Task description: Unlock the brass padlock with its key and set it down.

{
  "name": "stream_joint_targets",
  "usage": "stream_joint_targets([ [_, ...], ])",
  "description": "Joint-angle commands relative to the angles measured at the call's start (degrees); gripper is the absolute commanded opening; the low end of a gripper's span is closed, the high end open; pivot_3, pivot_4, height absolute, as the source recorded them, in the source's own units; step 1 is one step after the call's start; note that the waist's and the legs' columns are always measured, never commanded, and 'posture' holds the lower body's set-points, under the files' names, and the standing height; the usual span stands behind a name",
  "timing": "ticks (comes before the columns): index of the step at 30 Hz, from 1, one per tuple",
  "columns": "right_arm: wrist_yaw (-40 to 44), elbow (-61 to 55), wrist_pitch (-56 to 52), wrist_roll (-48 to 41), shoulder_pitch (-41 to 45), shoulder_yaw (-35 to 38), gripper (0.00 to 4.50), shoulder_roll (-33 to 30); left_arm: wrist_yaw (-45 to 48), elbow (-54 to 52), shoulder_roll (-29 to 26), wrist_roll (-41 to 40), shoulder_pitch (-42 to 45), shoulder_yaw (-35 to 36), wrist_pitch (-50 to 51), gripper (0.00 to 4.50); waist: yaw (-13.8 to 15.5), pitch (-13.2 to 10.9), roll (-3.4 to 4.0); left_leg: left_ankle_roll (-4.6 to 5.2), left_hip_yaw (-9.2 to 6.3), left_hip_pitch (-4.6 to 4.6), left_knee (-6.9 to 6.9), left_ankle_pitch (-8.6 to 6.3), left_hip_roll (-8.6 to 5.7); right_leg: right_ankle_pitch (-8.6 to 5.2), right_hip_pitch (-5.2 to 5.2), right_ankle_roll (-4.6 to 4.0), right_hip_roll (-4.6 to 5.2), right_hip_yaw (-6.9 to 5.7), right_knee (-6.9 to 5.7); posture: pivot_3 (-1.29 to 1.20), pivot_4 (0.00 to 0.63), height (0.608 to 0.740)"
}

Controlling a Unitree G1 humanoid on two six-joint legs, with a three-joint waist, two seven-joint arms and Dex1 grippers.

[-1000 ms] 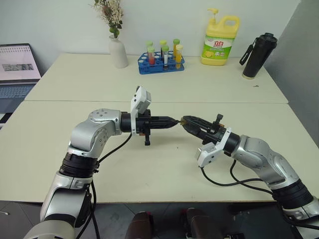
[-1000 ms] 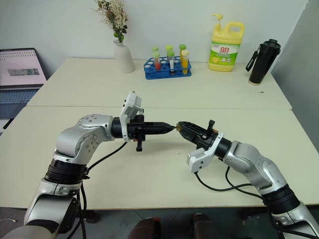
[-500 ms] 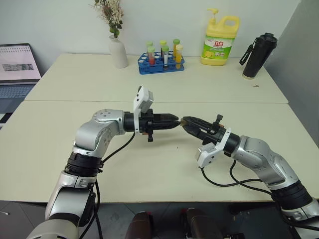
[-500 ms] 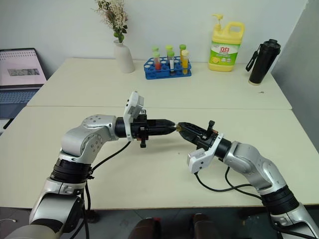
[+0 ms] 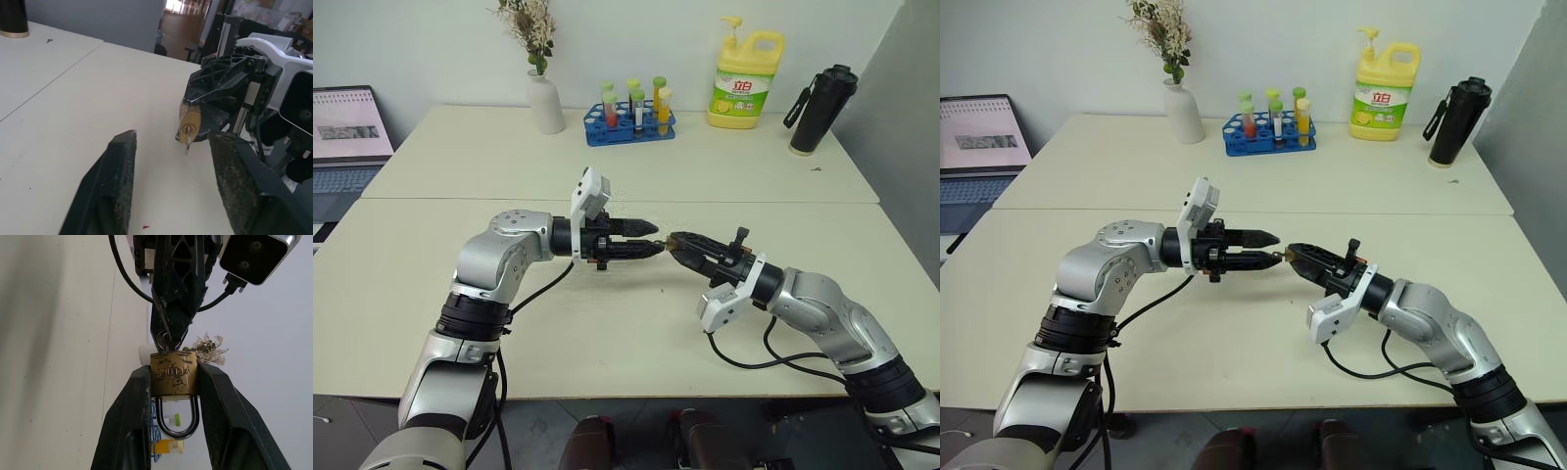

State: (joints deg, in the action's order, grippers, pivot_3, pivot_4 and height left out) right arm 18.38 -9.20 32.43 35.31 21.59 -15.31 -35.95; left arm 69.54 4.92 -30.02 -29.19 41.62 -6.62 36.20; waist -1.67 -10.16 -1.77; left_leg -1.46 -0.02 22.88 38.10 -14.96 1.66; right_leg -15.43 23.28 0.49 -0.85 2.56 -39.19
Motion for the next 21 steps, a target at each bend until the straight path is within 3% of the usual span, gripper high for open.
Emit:
stream_joint_targets([
  [1, -0.2, -1.3, 0.6, -1.2, 0.6, 1.3, 0.94, 0.2, 0.9, -0.8, 0.2, -0.6, 1.6, 0.0, -0.1, 1.19, 0.0, 0.0, 0.00, 0.00, 0.00, 0.00, 0.00, 0.00, 0.00, 0.00, 0.00, 0.00, 0.00, 0.00, 0.00, 0.00, 0.150, 0.740],
  [5, -0.2, -1.3, 0.7, -1.2, 0.7, 1.4, 0.94, 0.3, 1.1, -1.2, 0.5, -0.6, 1.7, -0.1, 0.0, 0.03, 0.0, 0.0, 0.00, 0.00, 0.00, 0.00, 0.00, 0.00, 0.00, 0.00, 0.00, 0.00, 0.00, 0.00, -0.01, 0.00, 0.150, 0.740],
  [14, 0.2, -0.7, 0.3, -2.4, 1.0, 1.6, 0.94, 0.8, 2.4, -2.5, -0.3, 0.7, 0.6, -0.7, -2.3, 0.00, 0.0, 0.0, 0.00, 0.00, 0.00, 0.00, 0.01, 0.00, 0.00, 0.00, 0.00, 0.00, 0.00, 0.00, -0.02, 0.00, 0.150, 0.740],
  [21, 2.8, -1.6, -1.3, -8.4, 0.7, 2.0, 0.94, 2.3, 2.8, -4.6, -0.4, 8.2, -1.8, -2.2, -20.1, 0.00, 0.0, 0.0, 0.00, 0.00, 0.01, -0.01, 0.00, 0.00, 0.01, 0.00, 0.00, -0.01, 0.01, 0.01, -0.03, 0.00, 0.150, 0.740],
])
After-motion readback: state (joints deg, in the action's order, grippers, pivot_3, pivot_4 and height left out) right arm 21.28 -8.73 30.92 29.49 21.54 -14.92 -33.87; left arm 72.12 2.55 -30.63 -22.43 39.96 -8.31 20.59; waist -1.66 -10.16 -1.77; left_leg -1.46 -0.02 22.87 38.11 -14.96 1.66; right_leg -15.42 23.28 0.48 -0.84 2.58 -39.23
